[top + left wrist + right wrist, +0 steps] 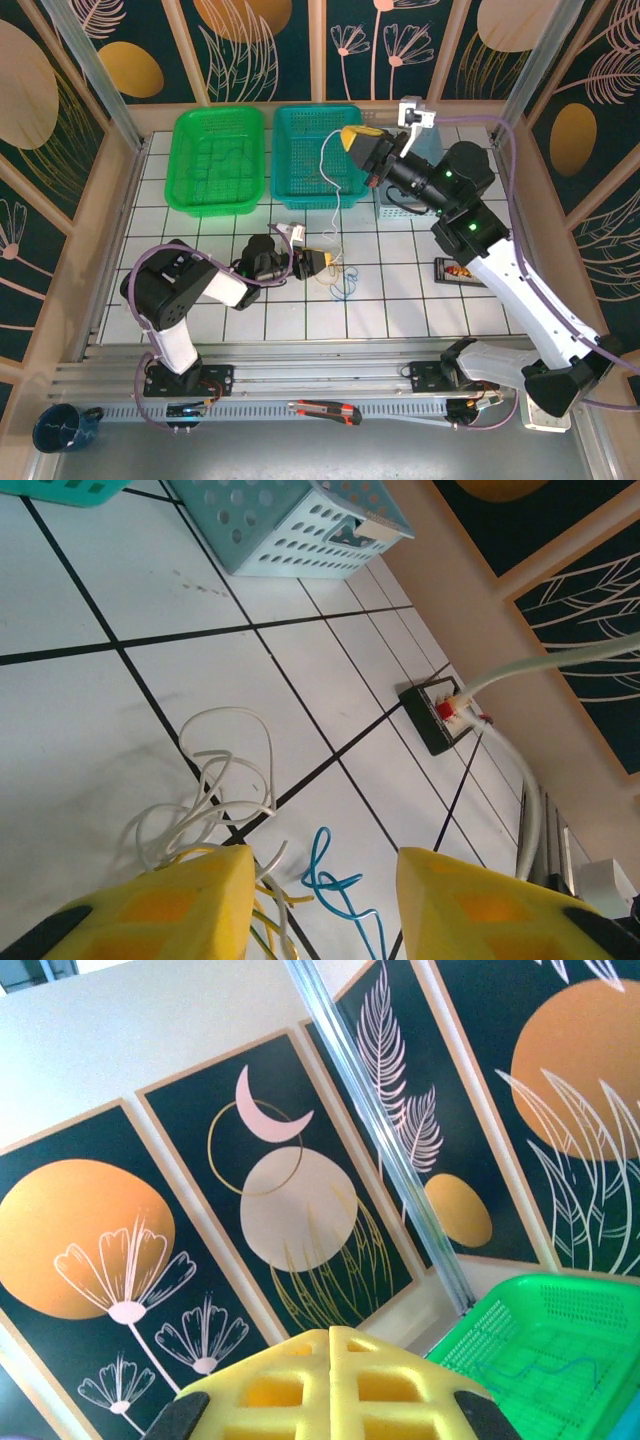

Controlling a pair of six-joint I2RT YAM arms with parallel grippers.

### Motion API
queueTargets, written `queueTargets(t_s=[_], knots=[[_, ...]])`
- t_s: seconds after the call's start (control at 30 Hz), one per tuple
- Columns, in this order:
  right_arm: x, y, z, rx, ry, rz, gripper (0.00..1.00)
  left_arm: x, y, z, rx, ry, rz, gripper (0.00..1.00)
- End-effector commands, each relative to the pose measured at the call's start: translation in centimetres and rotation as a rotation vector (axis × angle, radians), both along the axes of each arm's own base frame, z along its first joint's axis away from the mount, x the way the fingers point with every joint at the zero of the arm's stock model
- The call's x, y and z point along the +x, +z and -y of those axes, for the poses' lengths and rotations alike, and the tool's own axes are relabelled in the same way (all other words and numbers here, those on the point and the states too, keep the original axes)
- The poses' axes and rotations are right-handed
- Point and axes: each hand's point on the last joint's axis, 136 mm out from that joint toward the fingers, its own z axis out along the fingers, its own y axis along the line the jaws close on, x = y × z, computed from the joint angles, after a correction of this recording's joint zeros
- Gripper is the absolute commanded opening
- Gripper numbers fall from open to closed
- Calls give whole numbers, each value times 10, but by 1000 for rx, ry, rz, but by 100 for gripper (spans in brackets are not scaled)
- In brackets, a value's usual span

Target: Untangle the cables

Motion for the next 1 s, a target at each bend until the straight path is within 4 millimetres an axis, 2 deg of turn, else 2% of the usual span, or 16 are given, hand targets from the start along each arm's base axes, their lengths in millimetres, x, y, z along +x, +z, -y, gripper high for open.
queueTargets(t_s=[0.0,0.13,0.37,0.6,0.73,0.9,0.97], knots=[[-7,40,10,74,-12,89,0,-7,-9,1,10,-26,-15,38],[-10,57,14,116,-7,121,0,-7,-12,0,18,-26,-21,30],[-17,86,27,201,-21,175,0,-9,-21,-3,48,-21,-34,26],[-21,106,37,261,-21,208,0,-10,-27,-9,67,0,-37,42],[-18,103,31,253,1,195,0,-11,-23,-11,68,6,-22,51],[-13,92,27,243,14,165,0,-12,-6,-14,67,12,25,59],[-12,87,26,242,14,156,0,-11,13,-15,55,12,73,63]])
